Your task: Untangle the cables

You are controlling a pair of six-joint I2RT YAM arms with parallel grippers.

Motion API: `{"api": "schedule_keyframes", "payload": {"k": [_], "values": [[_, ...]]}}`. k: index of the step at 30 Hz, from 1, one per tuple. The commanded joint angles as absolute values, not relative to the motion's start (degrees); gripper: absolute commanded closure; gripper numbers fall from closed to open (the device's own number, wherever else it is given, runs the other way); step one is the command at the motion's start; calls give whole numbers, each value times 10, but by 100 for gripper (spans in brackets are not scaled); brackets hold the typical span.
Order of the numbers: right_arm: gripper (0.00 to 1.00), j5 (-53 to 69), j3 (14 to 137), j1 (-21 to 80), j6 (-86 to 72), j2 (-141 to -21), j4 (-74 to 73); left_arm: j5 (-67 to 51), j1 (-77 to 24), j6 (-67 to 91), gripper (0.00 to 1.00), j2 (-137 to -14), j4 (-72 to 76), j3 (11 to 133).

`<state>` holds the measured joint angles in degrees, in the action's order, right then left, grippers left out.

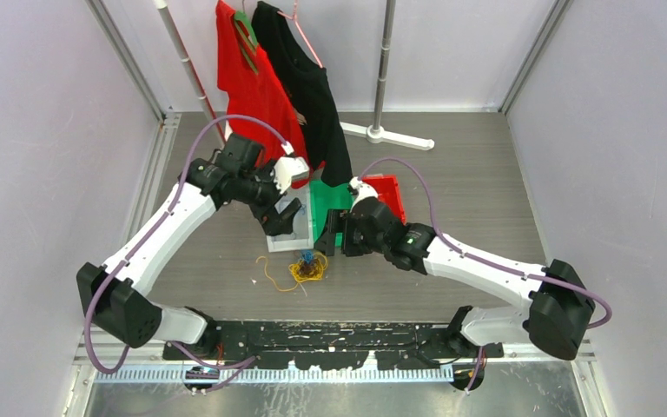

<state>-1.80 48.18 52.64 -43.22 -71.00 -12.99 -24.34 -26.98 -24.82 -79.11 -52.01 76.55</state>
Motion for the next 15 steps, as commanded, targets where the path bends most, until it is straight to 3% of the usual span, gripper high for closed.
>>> {"api": "schedule_keyframes", "payload": {"k": [1, 12, 15], "values": [[18, 15, 513, 525, -414, -725, -122, -322, -267, -250, 0, -773, -623, 762], [25, 38, 537, 550, -404, -846, -74, -404, -249, -288, 5, -661, -652, 612], [35, 31, 535, 550, -407, -853, -70, -386, -254, -262, 9, -673, -614, 594]]}}
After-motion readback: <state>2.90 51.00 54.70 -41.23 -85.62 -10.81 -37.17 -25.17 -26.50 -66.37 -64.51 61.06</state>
